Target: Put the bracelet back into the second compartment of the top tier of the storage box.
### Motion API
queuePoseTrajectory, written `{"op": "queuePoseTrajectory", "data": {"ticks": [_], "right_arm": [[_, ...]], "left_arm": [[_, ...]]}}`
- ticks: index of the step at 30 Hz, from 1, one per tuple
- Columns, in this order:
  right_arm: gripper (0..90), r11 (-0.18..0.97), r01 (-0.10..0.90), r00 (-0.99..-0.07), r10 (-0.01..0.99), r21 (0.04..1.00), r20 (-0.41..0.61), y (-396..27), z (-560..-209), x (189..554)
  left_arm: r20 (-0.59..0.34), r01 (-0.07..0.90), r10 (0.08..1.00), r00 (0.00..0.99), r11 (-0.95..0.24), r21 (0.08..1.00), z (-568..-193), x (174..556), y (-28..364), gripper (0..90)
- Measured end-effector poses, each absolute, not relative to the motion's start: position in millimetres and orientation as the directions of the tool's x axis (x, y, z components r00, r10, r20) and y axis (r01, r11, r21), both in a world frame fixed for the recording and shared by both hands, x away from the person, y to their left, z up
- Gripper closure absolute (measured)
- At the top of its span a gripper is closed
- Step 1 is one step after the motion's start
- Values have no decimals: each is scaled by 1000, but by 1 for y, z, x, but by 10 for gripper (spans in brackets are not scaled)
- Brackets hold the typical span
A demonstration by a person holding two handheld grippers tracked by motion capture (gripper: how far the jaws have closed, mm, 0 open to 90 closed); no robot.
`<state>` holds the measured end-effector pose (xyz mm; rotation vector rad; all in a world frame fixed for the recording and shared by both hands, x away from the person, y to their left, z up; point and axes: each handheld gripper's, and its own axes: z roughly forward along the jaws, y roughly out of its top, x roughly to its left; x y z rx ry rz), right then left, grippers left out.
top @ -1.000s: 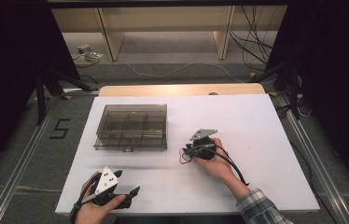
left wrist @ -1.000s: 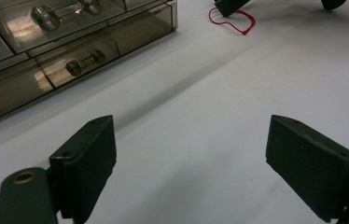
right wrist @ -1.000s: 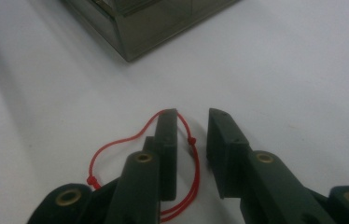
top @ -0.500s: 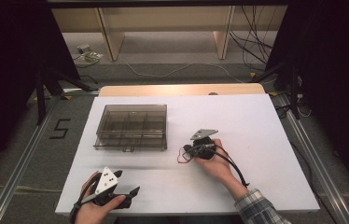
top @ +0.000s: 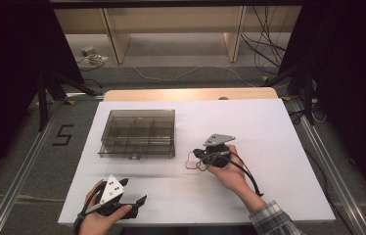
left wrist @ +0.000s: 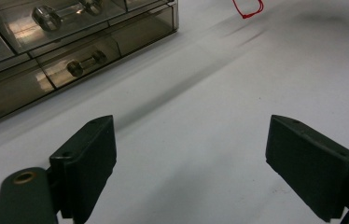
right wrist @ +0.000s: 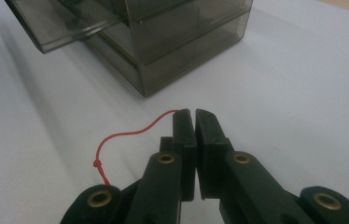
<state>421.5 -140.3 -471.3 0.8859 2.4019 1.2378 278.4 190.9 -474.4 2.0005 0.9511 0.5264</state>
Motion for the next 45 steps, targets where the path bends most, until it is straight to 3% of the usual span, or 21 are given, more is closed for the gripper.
{"op": "queuePoseTrajectory", "data": {"ticks": [45], "right_arm": [[880, 393, 274, -794, 607, 878, -24, -132, -412, 408]], "left_arm": [[15, 435, 789, 614, -355, 828, -475, 279, 190, 160]]}}
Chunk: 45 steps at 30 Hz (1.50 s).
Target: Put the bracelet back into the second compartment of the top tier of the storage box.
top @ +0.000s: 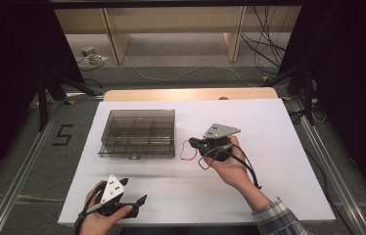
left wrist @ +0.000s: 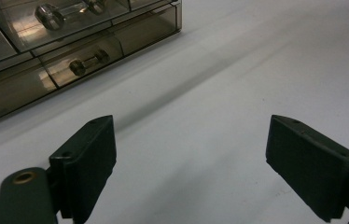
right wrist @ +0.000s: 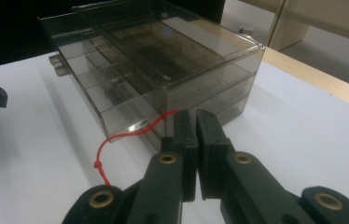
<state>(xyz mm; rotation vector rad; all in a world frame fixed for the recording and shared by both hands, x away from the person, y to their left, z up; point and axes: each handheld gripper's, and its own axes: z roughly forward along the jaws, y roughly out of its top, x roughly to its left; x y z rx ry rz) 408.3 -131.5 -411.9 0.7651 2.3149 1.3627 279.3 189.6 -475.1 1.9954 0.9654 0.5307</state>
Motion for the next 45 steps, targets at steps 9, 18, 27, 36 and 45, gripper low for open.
{"op": "queuePoseTrajectory", "data": {"ticks": [9, 18, 27, 36, 45], "right_arm": [[880, 392, 257, -803, 596, 883, -30, -124, -404, 409], [880, 395, 241, -810, 586, 887, -41, -117, -396, 409], [880, 393, 231, -816, 577, 890, -43, -108, -392, 410], [880, 397, 223, -823, 566, 890, -47, -102, -390, 410], [880, 401, 219, -828, 559, 890, -48, -95, -388, 411]], "left_arm": [[11, 436, 789, 614, -351, 829, -475, 279, 190, 160], [10, 434, 788, 616, -350, 830, -475, 279, 189, 160], [9, 434, 787, 617, -349, 830, -475, 279, 189, 160], [8, 434, 788, 616, -348, 831, -475, 279, 189, 160], [7, 434, 788, 616, -347, 831, -475, 279, 188, 160]]}}
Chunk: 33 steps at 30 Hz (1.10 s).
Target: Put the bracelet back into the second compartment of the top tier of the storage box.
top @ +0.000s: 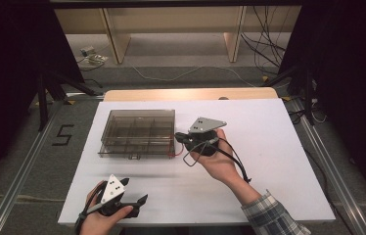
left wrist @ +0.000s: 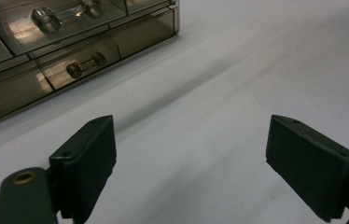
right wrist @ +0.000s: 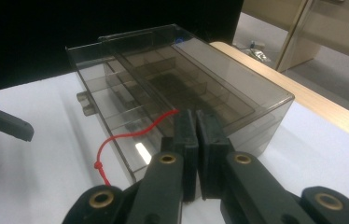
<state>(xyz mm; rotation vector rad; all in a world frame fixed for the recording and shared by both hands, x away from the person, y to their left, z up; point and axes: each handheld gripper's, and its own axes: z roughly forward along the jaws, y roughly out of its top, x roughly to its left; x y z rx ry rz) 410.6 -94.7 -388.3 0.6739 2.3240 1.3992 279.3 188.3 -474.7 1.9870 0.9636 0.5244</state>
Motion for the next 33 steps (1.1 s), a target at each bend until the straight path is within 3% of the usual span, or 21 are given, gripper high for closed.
{"op": "queuePoseTrajectory", "data": {"ticks": [33], "right_arm": [[879, 412, 208, -840, 540, 887, -53, -68, -388, 416]], "left_arm": [[9, 429, 785, 620, -348, 833, -474, 279, 187, 159]]}}
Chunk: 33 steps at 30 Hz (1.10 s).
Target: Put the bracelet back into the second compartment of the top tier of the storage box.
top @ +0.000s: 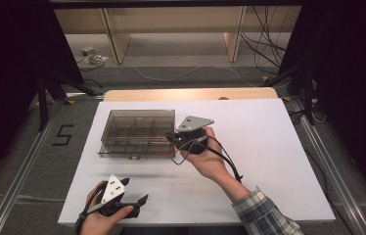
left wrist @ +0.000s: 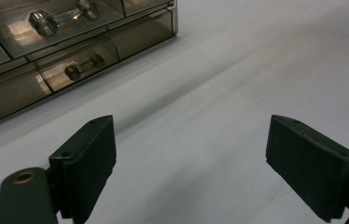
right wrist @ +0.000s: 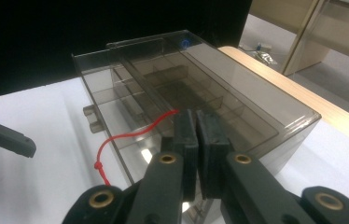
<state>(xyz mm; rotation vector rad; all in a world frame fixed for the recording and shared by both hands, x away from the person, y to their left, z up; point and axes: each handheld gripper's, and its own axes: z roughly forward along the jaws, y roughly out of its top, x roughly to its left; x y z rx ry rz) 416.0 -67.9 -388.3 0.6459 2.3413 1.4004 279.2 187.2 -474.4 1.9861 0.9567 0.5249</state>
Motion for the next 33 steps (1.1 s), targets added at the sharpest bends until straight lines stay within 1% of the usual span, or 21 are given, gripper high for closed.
{"op": "queuePoseTrajectory", "data": {"ticks": [33], "right_arm": [[879, 416, 201, -853, 520, 887, -51, -45, -388, 421]], "left_arm": [[3, 433, 785, 619, -344, 833, -475, 280, 187, 159]]}}
